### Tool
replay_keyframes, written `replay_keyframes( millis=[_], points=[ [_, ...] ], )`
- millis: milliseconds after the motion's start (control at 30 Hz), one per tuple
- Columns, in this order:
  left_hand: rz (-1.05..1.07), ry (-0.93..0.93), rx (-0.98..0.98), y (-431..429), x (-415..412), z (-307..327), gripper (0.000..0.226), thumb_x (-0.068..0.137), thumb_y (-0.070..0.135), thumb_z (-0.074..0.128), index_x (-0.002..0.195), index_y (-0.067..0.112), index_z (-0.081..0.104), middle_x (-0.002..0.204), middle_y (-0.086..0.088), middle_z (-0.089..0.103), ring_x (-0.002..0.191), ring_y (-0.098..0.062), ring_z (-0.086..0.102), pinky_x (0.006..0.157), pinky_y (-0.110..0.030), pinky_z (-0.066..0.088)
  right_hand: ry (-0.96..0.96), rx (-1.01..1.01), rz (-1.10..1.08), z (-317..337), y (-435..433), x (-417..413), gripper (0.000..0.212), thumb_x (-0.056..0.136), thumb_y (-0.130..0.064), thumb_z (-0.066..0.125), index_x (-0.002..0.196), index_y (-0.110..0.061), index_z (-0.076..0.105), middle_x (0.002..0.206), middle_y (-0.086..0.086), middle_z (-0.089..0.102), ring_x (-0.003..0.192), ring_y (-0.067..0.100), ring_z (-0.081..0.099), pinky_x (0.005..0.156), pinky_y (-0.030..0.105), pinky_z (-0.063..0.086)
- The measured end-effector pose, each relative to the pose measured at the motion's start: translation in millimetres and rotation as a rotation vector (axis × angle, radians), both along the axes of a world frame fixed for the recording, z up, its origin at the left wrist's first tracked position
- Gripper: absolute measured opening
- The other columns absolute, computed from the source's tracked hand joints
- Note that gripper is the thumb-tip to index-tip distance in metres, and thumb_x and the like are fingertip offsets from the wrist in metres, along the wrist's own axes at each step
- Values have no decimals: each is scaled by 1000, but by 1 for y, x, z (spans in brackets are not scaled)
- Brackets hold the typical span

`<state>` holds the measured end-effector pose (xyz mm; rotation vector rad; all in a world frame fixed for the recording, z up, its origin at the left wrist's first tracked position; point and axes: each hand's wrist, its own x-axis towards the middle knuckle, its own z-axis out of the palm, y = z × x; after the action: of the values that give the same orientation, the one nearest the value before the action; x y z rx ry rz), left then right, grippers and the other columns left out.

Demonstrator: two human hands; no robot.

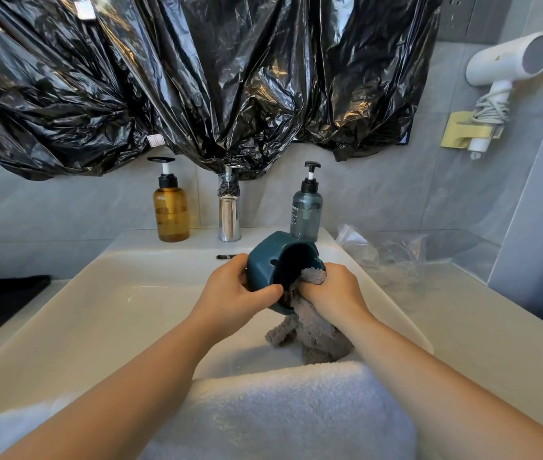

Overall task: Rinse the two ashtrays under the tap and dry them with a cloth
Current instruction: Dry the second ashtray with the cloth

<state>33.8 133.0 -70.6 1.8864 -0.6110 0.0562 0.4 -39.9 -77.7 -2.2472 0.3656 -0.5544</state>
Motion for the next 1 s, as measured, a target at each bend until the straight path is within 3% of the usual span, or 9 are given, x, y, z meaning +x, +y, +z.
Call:
replay_keyframes(
  millis=[167,300,400,567,700,767,833,900,1000],
  points=[
    [100,-215,342,10,-1,9,41,65,53,53,91,22,59,80,2,64,75,-18,61,68,-42,55,-1,-232,8,-3,4,1,8,85,-25,60,80,-18,62,74,-2,61,70,20,57,49,25,32],
    [18,-33,179,9,0,5,39,78,55,65,102,25,57,92,3,66,83,-17,64,72,-38,58,35,-123,37,-4,1,1,8,86,-17,61,81,-11,65,75,3,62,71,22,56,50,24,34],
    [-24,89,170,6,4,-1,57,68,50,79,113,27,53,101,7,65,90,-10,64,73,-29,58,50,-80,26,-4,0,0,11,85,-15,60,74,-12,61,70,2,58,68,20,54,51,25,35],
    [31,-10,218,4,6,-2,45,69,43,70,105,23,55,96,3,63,87,-15,62,77,-41,57,33,-61,32,-4,1,0,9,85,-18,61,78,-13,62,74,3,61,71,21,56,55,27,39],
    [60,-208,438,10,1,7,44,70,55,54,97,20,57,85,2,62,80,-18,61,69,-43,57,49,-246,35,-6,4,1,9,82,-22,61,76,-15,58,71,-2,57,69,22,54,49,28,32],
    [44,-213,464,11,0,6,43,71,57,54,96,22,57,85,3,62,80,-17,61,68,-43,58,26,-292,42,-6,3,0,8,82,-20,59,79,-13,62,76,1,62,72,24,56,54,32,39],
    [39,-135,338,10,0,4,42,73,58,59,98,25,56,87,3,63,83,-18,63,68,-44,58,22,-236,70,-6,1,0,10,84,-19,59,80,-11,65,80,4,66,75,25,59,63,34,47],
    [37,-2,168,10,1,1,46,74,57,68,106,28,51,93,3,65,84,-17,66,70,-44,59,58,-120,91,-5,-1,0,12,86,-17,60,76,-12,65,78,6,66,74,23,59,62,31,45],
    [-10,15,203,6,2,-4,57,70,54,75,115,31,47,101,6,63,88,-13,64,74,-34,59,49,74,31,-4,-2,0,12,86,-16,60,75,-13,64,74,5,62,70,20,55,53,25,37]
  ],
)
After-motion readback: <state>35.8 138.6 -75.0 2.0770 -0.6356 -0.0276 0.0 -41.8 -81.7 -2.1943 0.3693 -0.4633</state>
